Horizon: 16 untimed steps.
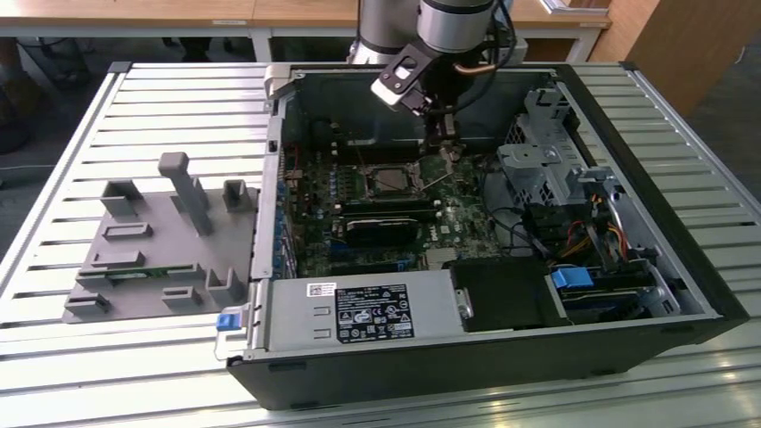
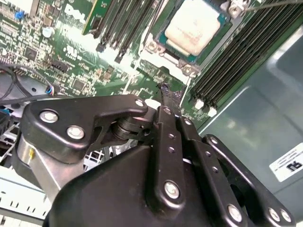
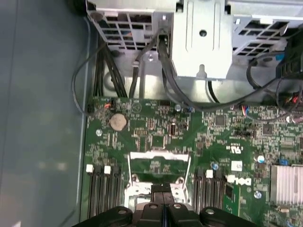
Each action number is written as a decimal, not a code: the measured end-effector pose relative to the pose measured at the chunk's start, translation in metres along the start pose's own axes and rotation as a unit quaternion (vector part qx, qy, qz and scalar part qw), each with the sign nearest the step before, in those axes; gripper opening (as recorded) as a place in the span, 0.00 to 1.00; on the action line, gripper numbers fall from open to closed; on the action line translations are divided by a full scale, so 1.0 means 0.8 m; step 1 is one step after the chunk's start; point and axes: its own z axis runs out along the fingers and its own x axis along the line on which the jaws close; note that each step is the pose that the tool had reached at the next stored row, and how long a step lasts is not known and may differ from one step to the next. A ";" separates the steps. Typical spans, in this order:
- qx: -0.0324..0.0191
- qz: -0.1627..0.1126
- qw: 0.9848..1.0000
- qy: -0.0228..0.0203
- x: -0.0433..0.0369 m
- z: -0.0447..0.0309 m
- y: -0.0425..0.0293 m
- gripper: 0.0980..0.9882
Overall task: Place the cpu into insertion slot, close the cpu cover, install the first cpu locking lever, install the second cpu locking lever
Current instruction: 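Close the cpu cover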
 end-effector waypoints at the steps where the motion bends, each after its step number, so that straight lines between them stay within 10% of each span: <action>1: 0.000 0.001 1.000 0.000 0.000 0.0002 0.0025 0.01; 16: -0.001 0.023 1.000 -0.001 0.002 0.0053 0.0272 0.01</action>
